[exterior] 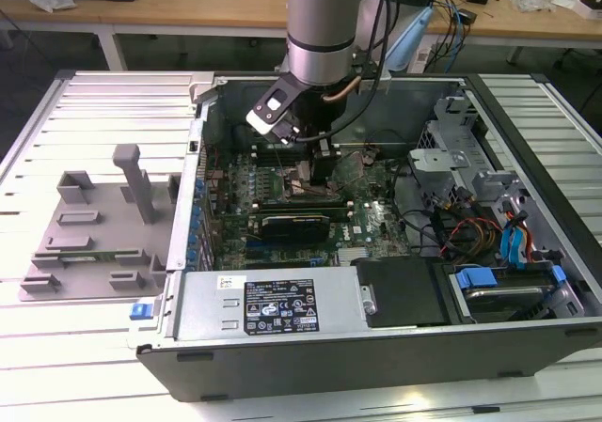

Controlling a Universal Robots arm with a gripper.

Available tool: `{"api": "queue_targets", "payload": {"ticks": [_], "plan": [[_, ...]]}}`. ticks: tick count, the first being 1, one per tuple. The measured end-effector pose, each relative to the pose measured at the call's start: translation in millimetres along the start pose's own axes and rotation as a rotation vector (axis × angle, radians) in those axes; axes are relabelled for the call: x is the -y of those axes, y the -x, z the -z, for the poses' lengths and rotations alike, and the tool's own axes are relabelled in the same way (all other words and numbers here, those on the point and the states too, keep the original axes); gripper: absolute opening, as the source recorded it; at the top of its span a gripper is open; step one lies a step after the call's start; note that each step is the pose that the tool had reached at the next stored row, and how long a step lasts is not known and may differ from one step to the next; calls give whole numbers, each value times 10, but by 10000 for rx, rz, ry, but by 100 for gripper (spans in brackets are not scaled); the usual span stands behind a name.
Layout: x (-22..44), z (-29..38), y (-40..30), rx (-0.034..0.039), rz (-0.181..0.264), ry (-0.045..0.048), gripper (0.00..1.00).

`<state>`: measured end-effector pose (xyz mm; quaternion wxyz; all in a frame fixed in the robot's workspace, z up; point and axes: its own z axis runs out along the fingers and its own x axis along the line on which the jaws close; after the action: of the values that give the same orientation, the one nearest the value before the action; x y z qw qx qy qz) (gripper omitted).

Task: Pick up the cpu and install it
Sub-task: 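Place the cpu into insertion slot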

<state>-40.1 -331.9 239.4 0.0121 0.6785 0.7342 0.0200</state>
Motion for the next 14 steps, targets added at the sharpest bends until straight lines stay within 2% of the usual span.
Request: {"api": "queue_targets", "payload": {"ticks": [3,6,10,14], "plan": [[4,-27,-14,10,-238,3,55],[18,-53,-39,11,-296,5,55],[34,-162,-116,13,-343,5,55],[35,-228,-134,15,-357,4,55]]}}
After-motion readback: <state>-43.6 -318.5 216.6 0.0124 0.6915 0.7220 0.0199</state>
